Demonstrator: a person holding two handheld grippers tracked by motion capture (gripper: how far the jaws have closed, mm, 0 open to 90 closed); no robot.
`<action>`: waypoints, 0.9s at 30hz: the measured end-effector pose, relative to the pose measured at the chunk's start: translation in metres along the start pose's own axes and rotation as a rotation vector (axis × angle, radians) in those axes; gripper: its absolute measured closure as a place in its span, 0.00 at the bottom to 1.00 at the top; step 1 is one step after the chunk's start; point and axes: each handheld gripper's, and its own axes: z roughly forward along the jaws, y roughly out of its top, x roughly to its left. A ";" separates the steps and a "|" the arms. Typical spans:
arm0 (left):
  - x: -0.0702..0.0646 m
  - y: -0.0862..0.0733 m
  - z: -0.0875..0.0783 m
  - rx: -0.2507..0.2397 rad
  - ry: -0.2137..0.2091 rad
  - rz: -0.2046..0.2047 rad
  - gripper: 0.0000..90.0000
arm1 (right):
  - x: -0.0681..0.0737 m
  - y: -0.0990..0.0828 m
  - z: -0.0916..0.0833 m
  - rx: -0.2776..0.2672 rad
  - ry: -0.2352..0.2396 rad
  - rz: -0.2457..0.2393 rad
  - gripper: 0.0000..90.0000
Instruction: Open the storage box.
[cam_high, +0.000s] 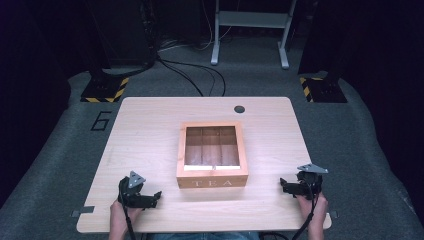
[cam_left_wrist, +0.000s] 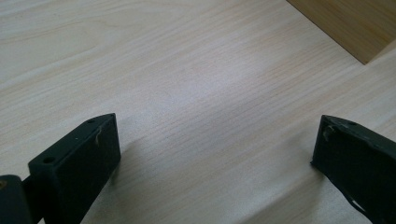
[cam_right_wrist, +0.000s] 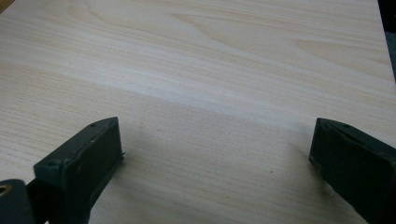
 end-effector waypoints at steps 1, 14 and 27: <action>0.000 0.000 0.000 0.000 -0.001 0.001 0.01 | 0.000 0.000 0.000 0.000 0.000 0.000 0.02; 0.001 0.000 -0.001 0.008 0.003 0.009 0.00 | 0.000 0.000 0.000 0.000 0.000 0.000 0.02; -0.003 -0.002 -0.003 -0.044 -0.013 -0.035 0.00 | 0.000 0.000 0.000 0.000 0.000 0.000 0.02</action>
